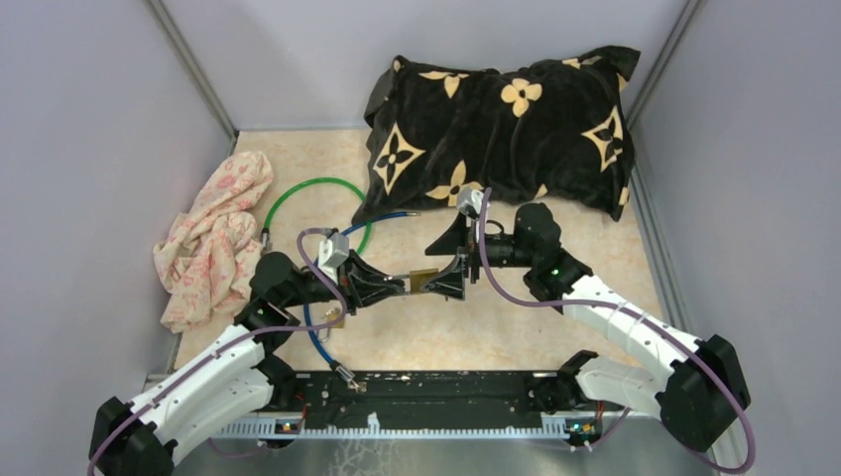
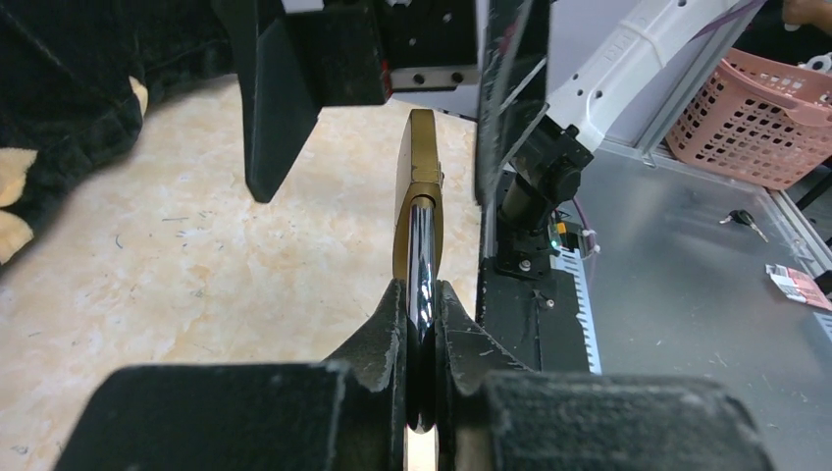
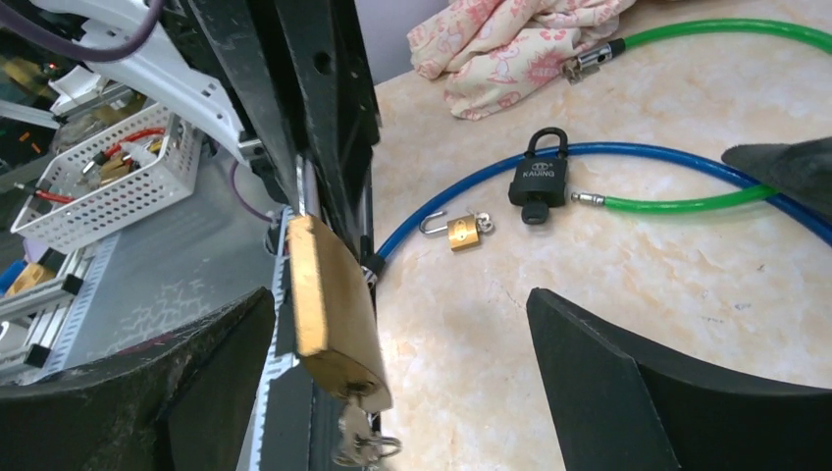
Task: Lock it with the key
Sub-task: Lock the lock.
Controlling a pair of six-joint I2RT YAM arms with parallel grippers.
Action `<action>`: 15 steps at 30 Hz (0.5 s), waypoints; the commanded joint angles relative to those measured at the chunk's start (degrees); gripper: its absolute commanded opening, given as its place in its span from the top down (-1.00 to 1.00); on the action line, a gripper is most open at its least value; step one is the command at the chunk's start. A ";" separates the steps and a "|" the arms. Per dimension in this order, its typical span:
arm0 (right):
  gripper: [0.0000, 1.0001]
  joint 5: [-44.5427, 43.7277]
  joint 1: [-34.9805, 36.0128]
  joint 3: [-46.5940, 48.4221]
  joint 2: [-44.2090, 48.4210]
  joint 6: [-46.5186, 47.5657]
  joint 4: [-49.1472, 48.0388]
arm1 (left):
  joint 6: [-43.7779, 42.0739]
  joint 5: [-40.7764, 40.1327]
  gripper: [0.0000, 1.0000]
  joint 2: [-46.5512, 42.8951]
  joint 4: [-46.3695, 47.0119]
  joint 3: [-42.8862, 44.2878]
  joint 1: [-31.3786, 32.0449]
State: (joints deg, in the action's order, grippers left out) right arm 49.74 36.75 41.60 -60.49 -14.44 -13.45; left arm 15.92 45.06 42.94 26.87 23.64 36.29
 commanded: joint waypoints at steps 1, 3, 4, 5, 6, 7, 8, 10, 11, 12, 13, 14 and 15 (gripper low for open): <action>-0.92 1.38 -0.89 -3.64 -0.24 -5.08 -15.34 | 1.50 1.82 1.00 -1.78 7.87 1.14 0.27; -0.68 4.68 -0.85 -5.32 -1.89 -9.52 -24.03 | 1.86 1.46 1.00 -1.60 7.77 0.99 0.32; -0.53 5.40 -0.66 -5.49 -2.84 -11.07 -26.47 | 2.10 1.22 1.00 -1.46 7.75 0.91 0.30; -0.38 5.65 -0.33 -5.36 -3.56 -11.68 -27.65 | 2.40 1.04 1.00 -1.39 7.82 0.82 0.27; -0.28 5.73 0.23 -5.47 -4.14 -12.20 -28.99 | 2.81 0.96 1.00 -1.23 8.10 0.75 0.29; -0.23 5.49 1.04 -5.74 -4.25 -12.64 -30.35 | 3.06 0.76 1.00 -1.13 8.25 0.71 0.27; -0.18 4.96 1.91 -6.07 -4.09 -12.57 -31.27 | 3.28 0.69 1.00 -1.03 8.36 0.71 0.28; 0.09 2.76 3.55 -6.35 -3.96 -11.78 -31.29 | 3.41 0.79 1.00 -0.74 8.58 0.71 0.30; 0.20 2.36 4.02 -6.44 -4.11 -11.53 -31.13 | 3.49 0.80 1.00 -0.71 8.75 0.71 0.34; 0.23 2.49 4.18 -6.42 -4.30 -11.72 -30.99 | 3.58 0.82 1.00 -0.66 8.99 0.77 0.29; 0.23 2.55 4.22 -6.57 -4.41 -11.90 -30.96 | 3.72 0.72 1.00 -0.54 9.17 0.79 0.27; 0.14 2.62 4.21 -6.73 -4.41 -11.86 -30.56 | 3.80 0.65 1.00 -0.57 9.24 0.79 0.34; -0.09 2.57 4.20 -6.86 -4.36 -11.74 -30.13 | 3.85 0.51 1.00 -0.57 9.25 0.75 0.32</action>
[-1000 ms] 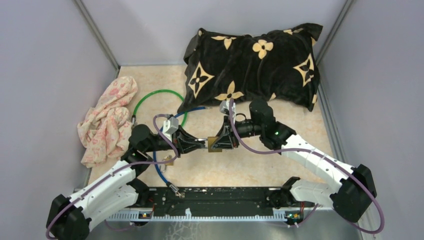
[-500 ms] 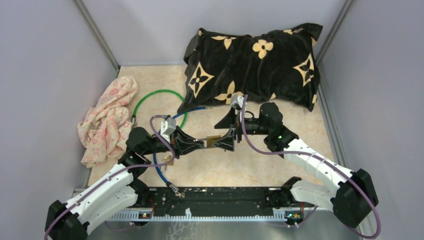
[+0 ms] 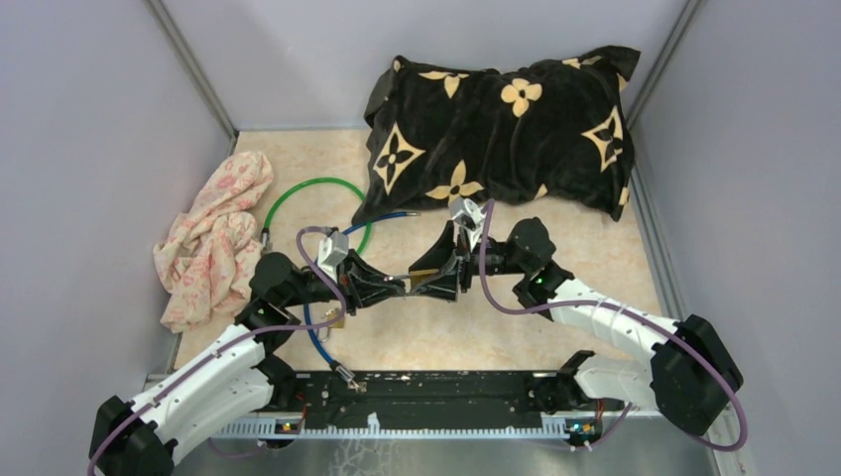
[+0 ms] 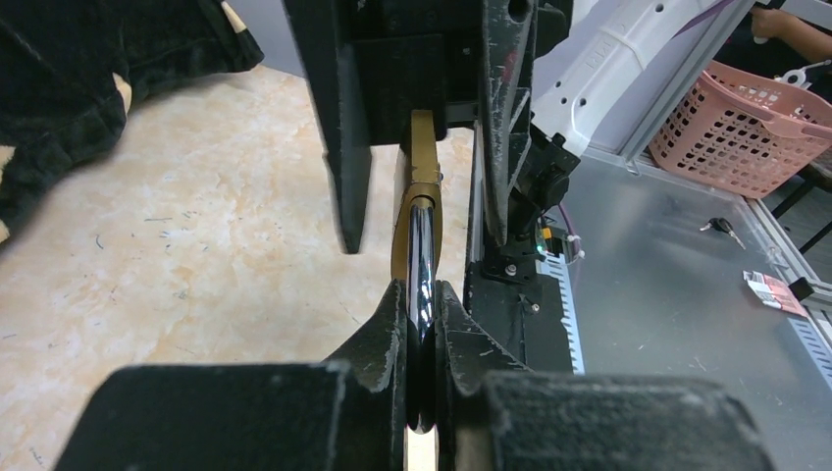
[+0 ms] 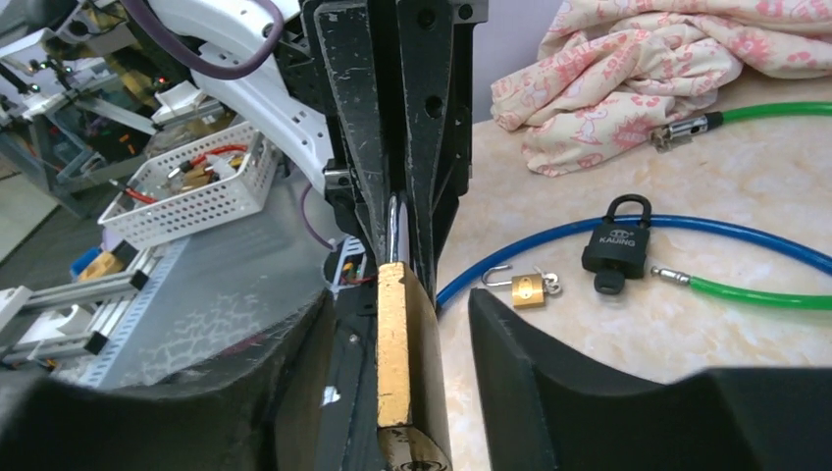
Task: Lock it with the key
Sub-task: Lock the lock.
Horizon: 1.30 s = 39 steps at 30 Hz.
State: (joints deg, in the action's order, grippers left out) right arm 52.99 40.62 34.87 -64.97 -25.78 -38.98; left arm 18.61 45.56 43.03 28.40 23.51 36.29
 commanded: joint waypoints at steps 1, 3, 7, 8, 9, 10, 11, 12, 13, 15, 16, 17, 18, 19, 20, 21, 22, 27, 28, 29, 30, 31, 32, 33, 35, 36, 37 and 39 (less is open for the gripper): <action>-0.31 -0.76 0.34 -0.19 0.25 -0.20 -3.89 | 1.31 0.08 1.00 -0.72 7.72 0.84 0.35; -0.45 -1.20 0.33 -0.36 0.84 0.80 -1.92 | 1.34 0.10 1.00 -0.79 7.88 0.76 0.31; -0.39 -2.89 0.16 -1.28 2.43 2.62 0.64 | 1.35 0.29 1.00 -0.77 8.16 0.75 0.29; -0.35 -3.14 0.16 -1.42 2.55 2.61 1.04 | 1.38 0.31 1.00 -0.78 8.16 0.75 0.28; -0.27 -3.18 0.16 -1.53 2.50 2.53 1.03 | 1.42 0.45 1.00 -0.75 8.20 0.75 0.35; -0.16 -3.16 0.16 -1.68 2.38 1.99 0.27 | 1.43 0.61 1.00 -0.66 8.24 0.75 0.28; 0.01 -3.09 0.16 -1.80 2.34 1.30 -0.90 | 1.47 0.64 1.00 -0.54 8.31 0.75 0.35; 0.24 -3.07 0.16 -1.78 2.31 0.48 -1.92 | 1.51 0.66 1.00 -0.42 8.33 0.75 0.28; 0.58 -3.14 0.14 -1.70 2.25 -0.09 -2.78 | 1.64 0.70 1.00 -0.33 8.33 0.75 0.30; 1.00 -4.05 0.16 -1.27 2.50 -0.47 -3.01 | 1.94 0.63 1.00 -0.20 8.42 0.75 0.35; 1.00 -4.30 0.16 -1.15 2.62 -0.54 -3.03 | 2.10 0.56 1.00 -0.21 8.42 0.67 0.37; 1.00 -4.69 0.12 -1.12 2.76 -0.72 -3.06 | 2.19 0.27 1.00 -0.22 8.31 0.62 0.37; 1.00 -5.06 -0.03 -1.23 3.25 -0.90 -3.33 | 2.28 -0.41 1.00 -0.37 7.95 0.47 0.36; 1.00 -5.40 -0.35 -1.36 3.65 -1.37 -4.07 | 2.29 -0.97 0.99 -0.53 7.50 0.26 0.35; 1.00 -5.47 -0.93 -1.53 4.10 -2.26 -4.92 | 2.31 -1.61 0.79 -0.71 6.89 0.04 0.28; 1.00 -5.17 -1.73 -1.76 4.54 -3.26 -6.18 | 2.23 -2.20 0.59 -1.00 6.24 -0.22 0.23; 1.00 -4.65 -2.80 -2.00 4.88 -4.60 -7.80 | 2.03 -2.36 0.42 -1.31 5.76 -0.52 -0.08; 1.00 -2.01 -5.20 -1.98 6.26 -6.91 -10.46 | 1.56 -1.57 0.08 -2.86 -0.03 -0.17 -2.82; 1.00 -1.37 -5.20 -1.55 6.25 -6.48 -9.72 | 1.52 -1.29 0.10 -3.00 -0.81 -0.01 -3.37; 1.00 -0.84 -5.20 -1.22 6.19 -6.36 -9.46 | 1.75 -1.10 0.11 -3.18 -1.04 0.04 -3.73; 1.00 -0.38 -5.20 -0.89 6.11 -6.11 -9.21 | 2.05 -1.01 0.12 -3.28 -0.72 0.11 -4.01; 1.00 -0.16 -5.20 -0.60 6.09 -5.86 -8.84 | 2.57 -0.82 0.13 -3.22 0.11 0.06 -4.05; 1.00 0.03 -5.21 -0.45 5.95 -5.70 -8.70 | 3.14 -0.54 0.14 -3.06 1.47 -0.14 -4.12; 1.00 0.18 -5.21 -0.28 5.86 -5.64 -8.66 | 3.89 -0.46 0.15 -2.82 2.71 -0.27 -4.12; 1.00 0.54 -5.20 0.03 5.60 -5.68 -8.72 | 5.14 -0.93 0.22 -2.18 4.03 -0.30 -4.12; 1.00 0.80 -5.22 0.21 5.44 -5.66 -8.62 | 5.56 -1.15 0.29 -1.82 4.44 -0.23 -4.08; 1.00 0.95 -5.16 0.32 5.39 -5.60 -8.47 | 5.81 -1.10 0.35 -1.62 4.99 -0.22 -4.12; 1.00 1.05 -5.12 0.45 5.47 -5.25 -7.89 | 6.25 -0.78 0.56 -1.07 5.78 -0.30 -4.02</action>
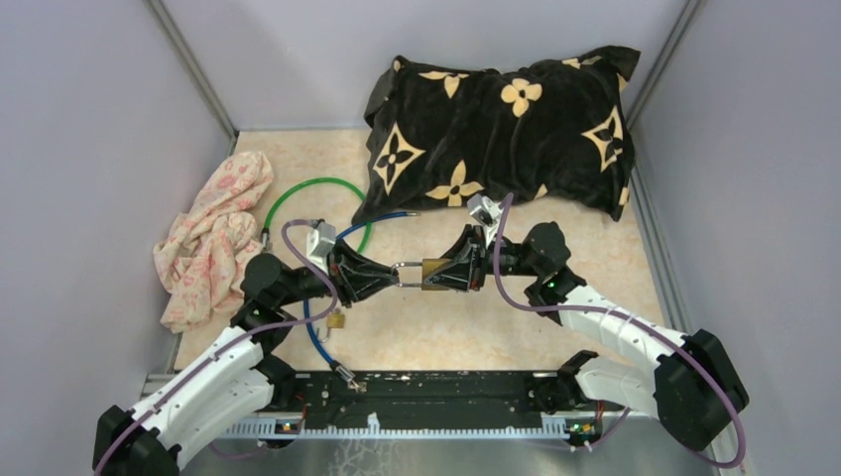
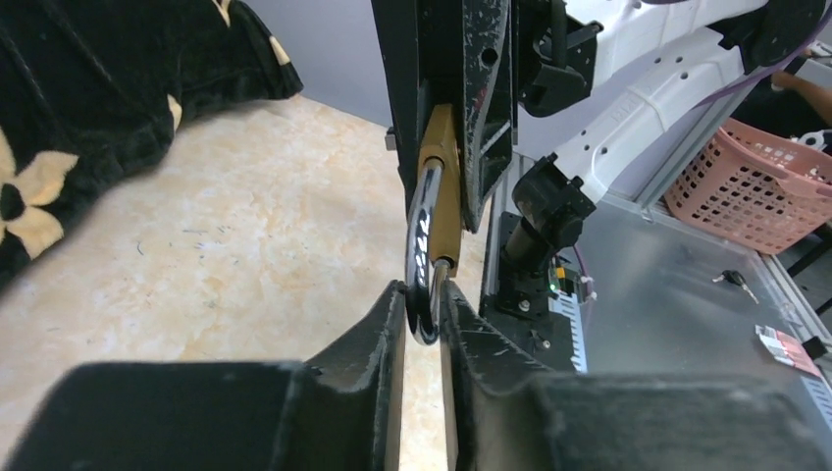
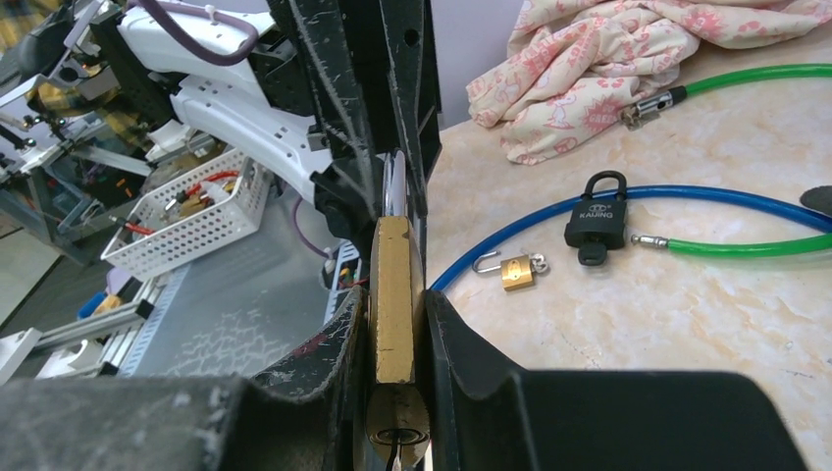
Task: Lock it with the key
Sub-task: Lock the lock.
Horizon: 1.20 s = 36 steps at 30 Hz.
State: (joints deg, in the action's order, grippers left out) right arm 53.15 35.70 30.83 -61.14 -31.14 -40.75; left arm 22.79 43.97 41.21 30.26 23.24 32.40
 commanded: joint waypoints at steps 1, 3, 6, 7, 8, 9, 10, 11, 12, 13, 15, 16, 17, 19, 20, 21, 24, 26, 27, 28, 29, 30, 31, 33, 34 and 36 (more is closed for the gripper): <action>1.00 0.91 -0.20 4.57 1.64 0.44 -5.67 | 2.27 0.73 0.72 0.96 4.00 -0.04 0.00; 1.00 0.80 -0.01 4.83 1.61 0.64 -5.66 | 2.44 0.89 0.93 1.50 3.94 -0.13 0.30; 1.00 0.07 0.91 5.75 1.05 1.27 -5.76 | 3.08 0.76 1.00 2.38 4.94 -0.60 2.10; 1.00 -0.31 1.35 6.14 0.77 1.81 -5.36 | 3.15 0.36 1.00 2.73 5.96 -0.69 3.15; 1.00 -0.74 1.83 6.51 0.35 2.39 -4.94 | 2.60 -0.16 1.00 3.00 7.29 -0.74 4.60; 1.00 -1.14 2.17 6.79 -0.14 2.70 -4.86 | 2.17 -0.71 1.00 3.35 8.06 -0.70 5.69; 1.00 -1.78 2.40 6.93 -0.32 3.08 -4.91 | 2.19 -1.11 1.00 3.71 8.58 -0.54 6.53; 1.00 -2.48 2.50 6.84 -0.30 3.20 -5.08 | 2.57 -1.03 1.00 4.12 9.00 -0.38 6.95; 1.00 -3.43 2.50 6.61 -0.07 3.70 -5.16 | 2.95 -0.58 1.00 4.49 9.24 -0.17 7.11; 1.00 -4.49 2.53 6.39 0.23 4.68 -4.49 | 3.19 -0.08 1.00 4.77 9.36 -0.07 7.14; 1.00 -6.92 2.50 6.66 1.38 8.38 -1.12 | 3.14 0.51 1.00 4.85 9.36 -0.10 7.15; 1.00 -7.89 2.51 6.96 1.76 9.77 -0.10 | 3.29 0.76 1.00 4.91 9.48 -0.19 7.15; 1.00 -8.76 2.48 7.30 1.92 10.62 0.04 | 3.62 1.10 1.00 5.05 9.67 -0.29 7.15; 1.00 -9.30 2.33 8.18 1.95 11.32 -1.04 | 4.40 1.15 1.00 5.17 9.39 -0.47 7.15; 1.00 -9.22 2.16 8.84 1.73 11.29 -1.57 | 4.52 0.86 1.00 5.15 9.07 -0.48 7.15; 1.00 -9.04 1.98 9.59 1.51 11.02 -1.97 | 4.47 0.67 1.00 5.07 8.88 -0.48 7.08; 1.00 -8.59 1.74 10.84 0.77 9.43 -4.55 | 4.10 -0.10 1.00 4.55 8.84 -0.53 7.08; 1.00 -8.12 1.71 11.19 0.01 8.03 -6.25 | 3.69 -0.26 1.00 4.34 9.11 -0.57 7.06; 1.00 -7.72 1.73 11.18 -0.47 7.38 -6.86 | 3.41 -0.28 1.00 4.25 9.44 -0.49 7.13; 1.00 -7.63 1.80 11.06 -0.90 6.95 -7.36 | 3.19 -0.57 1.00 4.31 9.77 -0.42 7.19; 1.00 -8.01 2.01 10.83 -1.38 6.70 -7.70 | 3.14 -1.18 1.00 4.53 10.11 -0.31 7.39; 1.00 -8.31 2.31 10.57 -1.84 6.48 -8.13 | 3.25 -2.35 1.00 4.78 10.60 -0.24 7.74; 1.00 -8.57 2.75 10.37 -2.34 6.37 -8.53 | 3.35 -3.46 1.00 5.19 11.24 -0.14 8.09; 1.00 -8.55 3.31 10.23 -3.54 5.62 -10.07 | 3.18 -4.85 1.00 6.32 12.84 -0.10 9.47; 1.00 -8.50 3.44 10.14 -4.21 4.92 -11.26 | 2.92 -5.15 1.00 6.93 13.26 -0.17 10.62; 1.00 -8.57 3.50 10.53 -5.01 3.89 -12.59 | 2.73 -5.56 1.00 8.29 14.05 -0.58 12.57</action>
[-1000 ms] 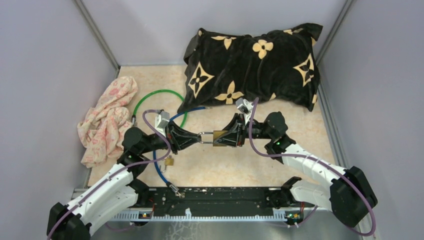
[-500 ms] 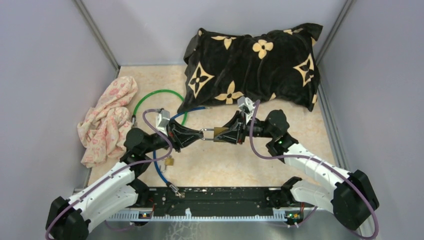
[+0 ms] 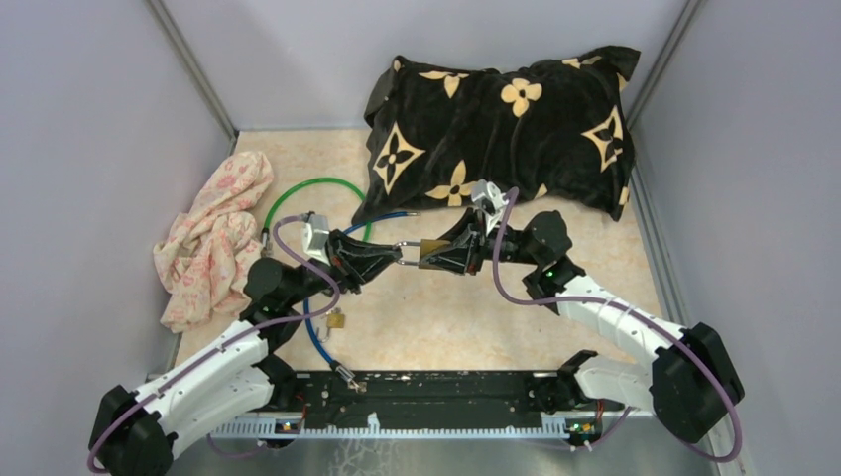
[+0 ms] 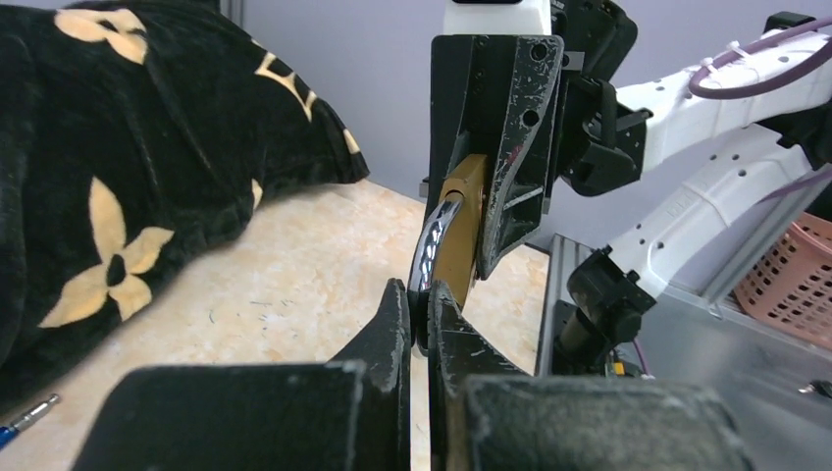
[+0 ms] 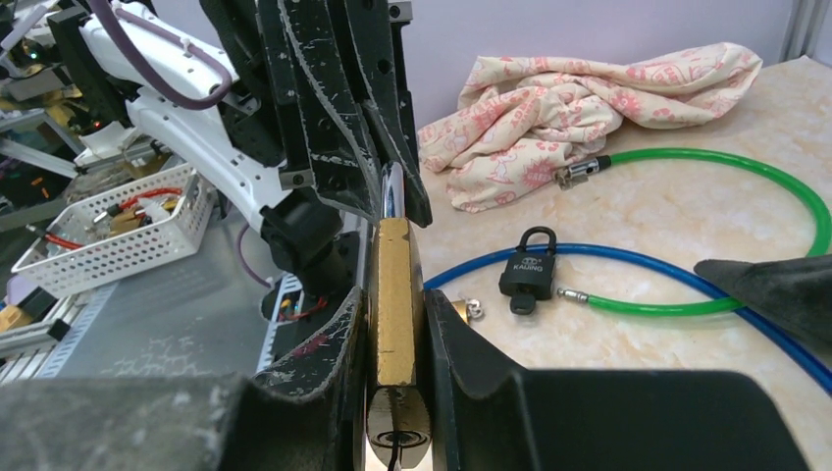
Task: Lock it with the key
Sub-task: Lock the lock.
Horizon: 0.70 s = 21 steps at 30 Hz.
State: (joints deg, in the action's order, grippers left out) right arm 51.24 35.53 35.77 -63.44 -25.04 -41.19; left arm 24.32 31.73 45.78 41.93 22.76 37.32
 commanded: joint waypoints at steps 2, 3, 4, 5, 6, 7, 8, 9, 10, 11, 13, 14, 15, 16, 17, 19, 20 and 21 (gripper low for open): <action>1.00 -6.59 3.62 6.60 -3.30 -2.21 -11.91 | 1.17 5.85 1.00 4.99 3.50 -0.38 9.06; 1.00 -6.44 3.65 7.05 -3.61 -2.25 -11.85 | 1.12 5.69 1.00 5.58 4.14 -0.43 9.62; 1.00 -6.28 3.67 7.36 -3.87 -2.21 -11.77 | 0.84 5.53 1.00 6.17 4.69 -0.44 10.12; 1.00 -6.20 3.67 7.69 -4.05 -2.15 -11.62 | 0.63 5.24 1.00 6.70 5.12 -0.44 10.52; 1.00 -6.11 3.65 8.04 -4.31 -2.06 -11.37 | 0.61 5.12 1.00 7.31 5.49 -0.56 10.90; 1.00 -6.07 3.62 8.42 -4.59 -2.03 -11.15 | 0.75 4.93 1.00 7.72 5.61 -0.72 11.26; 1.00 -6.00 3.66 8.77 -4.75 -1.96 -11.03 | 1.19 4.66 1.00 8.28 5.58 -1.01 11.54; 1.00 -5.98 3.67 8.95 -4.84 -1.96 -11.09 | 1.51 4.36 1.00 8.76 5.44 -1.42 11.81; 1.00 -6.02 3.67 9.35 -4.92 -1.87 -11.18 | 1.78 3.68 1.00 9.20 5.13 -1.96 12.07; 1.00 -6.06 3.63 10.20 -5.02 -1.78 -11.07 | 1.87 3.18 1.00 9.54 5.01 -2.42 12.29; 1.00 -5.63 3.67 11.86 -5.83 -1.57 -10.76 | 1.68 3.13 1.00 10.28 5.85 -2.45 12.82; 1.00 -5.15 3.66 12.64 -6.50 -1.60 -10.76 | 1.38 3.28 1.00 10.70 6.23 -2.20 13.32; 1.00 -4.71 3.67 13.22 -7.01 -1.66 -10.75 | 0.89 3.31 1.00 10.99 6.45 -1.86 13.89; 1.00 -4.40 3.67 13.49 -7.42 -1.80 -10.63 | 0.40 3.24 1.00 11.22 6.49 -1.58 14.18; 1.00 -4.03 3.65 13.42 -7.33 -1.81 -10.26 | -0.08 2.92 1.00 11.25 6.49 -1.38 14.26; 1.00 -2.57 3.01 12.84 -6.02 -0.28 -6.56 | -1.59 1.67 1.00 10.31 5.49 -1.39 14.23; 1.00 -0.90 2.46 12.57 -5.01 0.66 -4.13 | -3.04 0.50 0.86 9.42 4.53 -1.67 14.08; 1.00 1.01 1.65 12.26 -3.89 1.54 -1.64 | -4.30 -0.45 0.60 8.37 3.34 -1.93 13.60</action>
State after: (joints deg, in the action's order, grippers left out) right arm 51.13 33.95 42.22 -68.55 -26.46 -42.70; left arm 19.77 13.37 52.34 56.88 21.32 43.44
